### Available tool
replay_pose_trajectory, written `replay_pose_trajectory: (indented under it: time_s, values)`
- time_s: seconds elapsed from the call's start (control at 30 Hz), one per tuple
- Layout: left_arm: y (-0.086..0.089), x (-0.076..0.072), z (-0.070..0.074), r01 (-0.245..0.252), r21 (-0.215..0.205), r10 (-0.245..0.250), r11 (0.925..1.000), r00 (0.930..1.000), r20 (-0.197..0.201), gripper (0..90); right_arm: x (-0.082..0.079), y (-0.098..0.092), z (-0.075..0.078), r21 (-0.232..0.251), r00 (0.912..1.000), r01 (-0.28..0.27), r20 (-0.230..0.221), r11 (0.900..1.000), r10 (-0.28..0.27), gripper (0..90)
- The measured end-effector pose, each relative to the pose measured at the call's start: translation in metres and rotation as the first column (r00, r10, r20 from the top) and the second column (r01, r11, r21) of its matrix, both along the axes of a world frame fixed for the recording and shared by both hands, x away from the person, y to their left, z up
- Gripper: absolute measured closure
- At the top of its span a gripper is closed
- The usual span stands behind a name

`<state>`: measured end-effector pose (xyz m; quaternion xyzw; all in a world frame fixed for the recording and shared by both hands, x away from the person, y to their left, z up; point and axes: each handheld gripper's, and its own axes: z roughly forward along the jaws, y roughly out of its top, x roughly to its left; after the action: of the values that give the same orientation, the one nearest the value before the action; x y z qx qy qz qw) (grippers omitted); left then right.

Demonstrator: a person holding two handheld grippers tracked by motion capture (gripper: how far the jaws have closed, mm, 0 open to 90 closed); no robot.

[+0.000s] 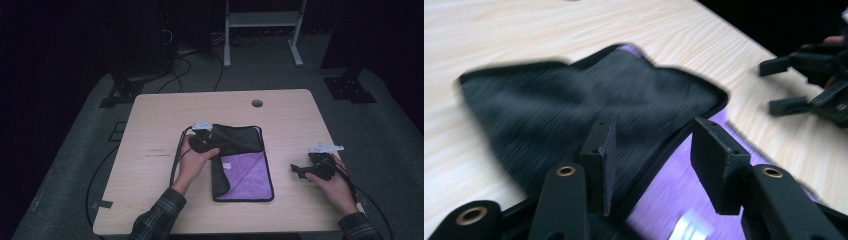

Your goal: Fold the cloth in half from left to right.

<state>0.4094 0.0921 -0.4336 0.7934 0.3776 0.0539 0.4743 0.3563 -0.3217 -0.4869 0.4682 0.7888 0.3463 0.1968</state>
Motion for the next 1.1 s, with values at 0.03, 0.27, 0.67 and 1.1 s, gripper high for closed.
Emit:
replay_pose_trajectory:
  time_s: [0.03, 0.27, 0.67, 1.1]
  values:
    - [0.010, -0.004, -0.004, -0.014, 0.024, 0.014, 0.9996, 0.9999, 0.004, 49.2, 0.000, 0.000, 0.000, -0.001, 1.0000, -0.001, 0.001, 1.000, 0.001, 10.2]
    - [0.035, -0.018, -0.013, -0.043, 0.093, 0.041, 0.9947, 0.9987, 0.031, 36.5, 0.000, 0.000, 0.000, 0.000, 1.0000, -0.001, -0.001, 1.000, 0.001, 10.2]
    - [0.092, -0.046, -0.037, -0.045, 0.267, 0.033, 0.9626, 0.9982, 0.050, 25.1, -0.001, 0.000, 0.001, 0.012, 0.9998, 0.004, 0.022, 1.000, -0.004, 26.7]
    - [0.114, -0.052, -0.048, -0.029, 0.292, -0.006, 0.9560, 0.9928, 0.120, 14.4, 0.005, 0.005, 0.020, 0.067, 0.9987, -0.040, 0.034, 0.997, 0.038, 48.0]
